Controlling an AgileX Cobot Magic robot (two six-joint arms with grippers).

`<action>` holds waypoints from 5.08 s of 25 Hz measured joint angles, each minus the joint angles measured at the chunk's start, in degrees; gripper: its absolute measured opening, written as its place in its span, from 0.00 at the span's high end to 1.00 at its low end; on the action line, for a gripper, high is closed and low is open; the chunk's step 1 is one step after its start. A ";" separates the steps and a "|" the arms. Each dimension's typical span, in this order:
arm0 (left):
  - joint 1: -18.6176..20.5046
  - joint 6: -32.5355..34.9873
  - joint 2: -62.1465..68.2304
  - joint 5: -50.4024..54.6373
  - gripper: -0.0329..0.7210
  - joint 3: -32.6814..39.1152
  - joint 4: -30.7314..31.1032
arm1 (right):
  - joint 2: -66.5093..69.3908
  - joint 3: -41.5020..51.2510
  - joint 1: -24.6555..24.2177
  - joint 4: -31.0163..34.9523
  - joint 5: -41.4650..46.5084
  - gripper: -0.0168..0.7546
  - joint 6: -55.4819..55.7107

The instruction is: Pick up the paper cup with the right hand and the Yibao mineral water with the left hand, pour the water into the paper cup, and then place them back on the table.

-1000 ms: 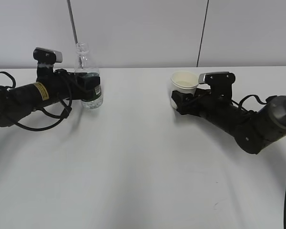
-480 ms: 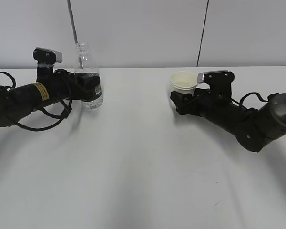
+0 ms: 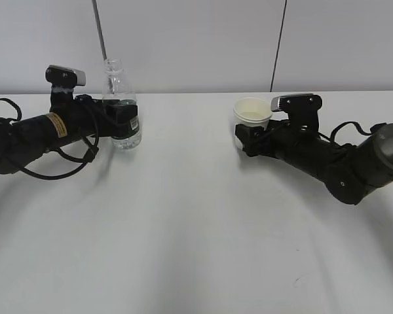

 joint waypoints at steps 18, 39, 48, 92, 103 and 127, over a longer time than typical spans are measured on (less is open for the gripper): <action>0.00 0.00 0.00 0.00 0.53 0.00 -0.06 | -3.16 7.13 0.00 1.67 -3.17 0.20 0.23; 0.00 0.00 0.00 0.00 0.53 0.00 -0.08 | -21.48 22.60 0.00 1.79 -3.63 0.21 -1.03; 0.00 0.01 0.00 0.00 0.51 0.00 0.09 | -24.36 22.87 0.00 1.79 -2.94 0.21 -1.16; 0.00 -0.51 -6.08 1.52 0.23 0.00 2.85 | -31.17 23.00 0.00 1.69 -0.45 0.21 -1.30; 0.00 -3.02 -12.40 5.75 0.23 0.06 2.85 | -36.16 21.30 0.00 1.59 1.91 0.21 -1.30; 0.00 -10.93 -29.67 40.25 0.25 0.10 -3.36 | -36.80 -1.64 0.00 1.59 37.27 0.22 -1.30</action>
